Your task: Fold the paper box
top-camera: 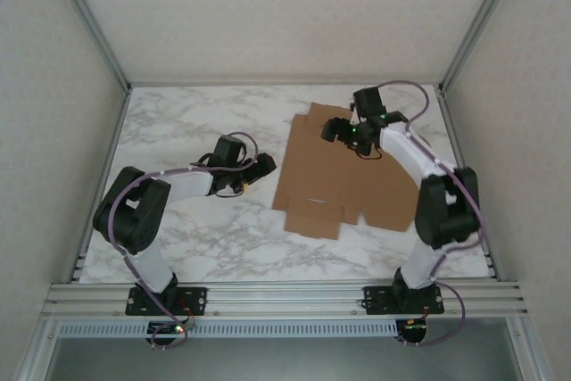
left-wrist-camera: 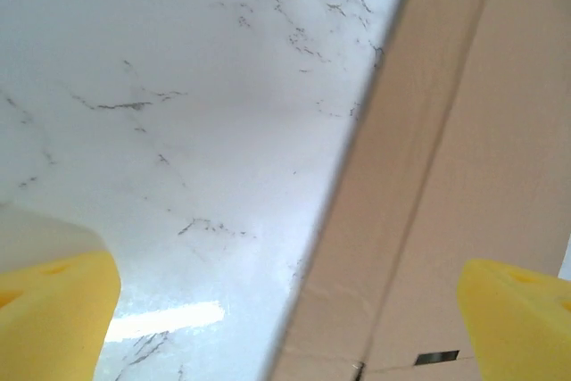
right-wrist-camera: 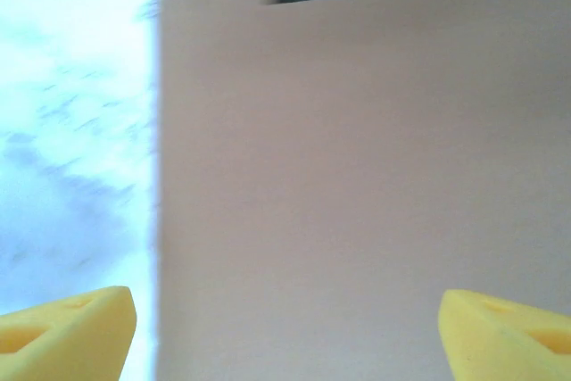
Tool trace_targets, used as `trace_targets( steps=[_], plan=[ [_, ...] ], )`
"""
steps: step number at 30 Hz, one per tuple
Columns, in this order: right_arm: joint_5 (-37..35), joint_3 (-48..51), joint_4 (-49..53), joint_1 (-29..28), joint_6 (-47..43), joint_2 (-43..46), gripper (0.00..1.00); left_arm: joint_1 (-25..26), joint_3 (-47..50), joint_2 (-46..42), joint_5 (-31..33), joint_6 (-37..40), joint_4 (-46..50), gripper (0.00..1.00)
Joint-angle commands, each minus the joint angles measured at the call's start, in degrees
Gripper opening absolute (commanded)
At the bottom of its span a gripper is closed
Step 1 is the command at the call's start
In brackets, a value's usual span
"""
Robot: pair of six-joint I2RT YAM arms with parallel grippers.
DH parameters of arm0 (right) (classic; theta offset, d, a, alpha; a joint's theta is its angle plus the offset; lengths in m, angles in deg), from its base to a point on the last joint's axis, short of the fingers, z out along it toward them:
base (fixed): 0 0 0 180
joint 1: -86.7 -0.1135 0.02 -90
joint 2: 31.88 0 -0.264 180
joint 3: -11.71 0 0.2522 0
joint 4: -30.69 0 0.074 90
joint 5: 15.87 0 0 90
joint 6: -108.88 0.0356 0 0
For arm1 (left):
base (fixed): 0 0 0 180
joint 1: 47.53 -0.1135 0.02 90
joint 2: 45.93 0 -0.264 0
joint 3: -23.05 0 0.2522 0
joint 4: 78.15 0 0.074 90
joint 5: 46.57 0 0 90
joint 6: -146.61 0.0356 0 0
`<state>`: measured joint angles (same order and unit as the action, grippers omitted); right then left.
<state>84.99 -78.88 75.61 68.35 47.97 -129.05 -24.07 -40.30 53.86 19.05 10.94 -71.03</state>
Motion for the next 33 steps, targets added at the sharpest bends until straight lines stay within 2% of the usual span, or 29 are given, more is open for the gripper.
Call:
trace_targets(
  steps=[1,4,7,10,14,23,33],
  plan=[
    [-0.7,7.9,1.2,-1.0,2.5,3.9,0.87,0.2,3.3,-0.1,-1.0,-3.0,2.1,0.97],
    [-1.1,16.5,0.8,-1.2,2.2,10.7,0.86,1.5,3.8,-3.8,0.4,-1.9,2.7,0.97],
    [-1.8,22.5,2.7,-1.4,2.5,16.2,0.85,5.0,1.1,-6.0,2.7,1.1,5.2,0.97],
    [-2.6,27.7,4.5,-1.6,3.8,21.3,0.85,10.0,-2.4,-4.2,1.2,1.8,4.2,0.96],
    [1.9,34.8,3.8,-1.6,6.1,27.6,0.86,15.1,-5.7,0.3,-0.9,1.2,0.4,0.96],
    [14.8,46.7,-5.8,-1.6,11.3,33.3,0.85,15.9,-3.9,5.4,-2.1,-0.2,-3.5,0.92],
    [22.2,51.6,-15.7,-1.5,13.0,32.3,0.79,15.9,-0.3,7.0,-3.0,-2.0,-7.5,0.92]
  ],
)
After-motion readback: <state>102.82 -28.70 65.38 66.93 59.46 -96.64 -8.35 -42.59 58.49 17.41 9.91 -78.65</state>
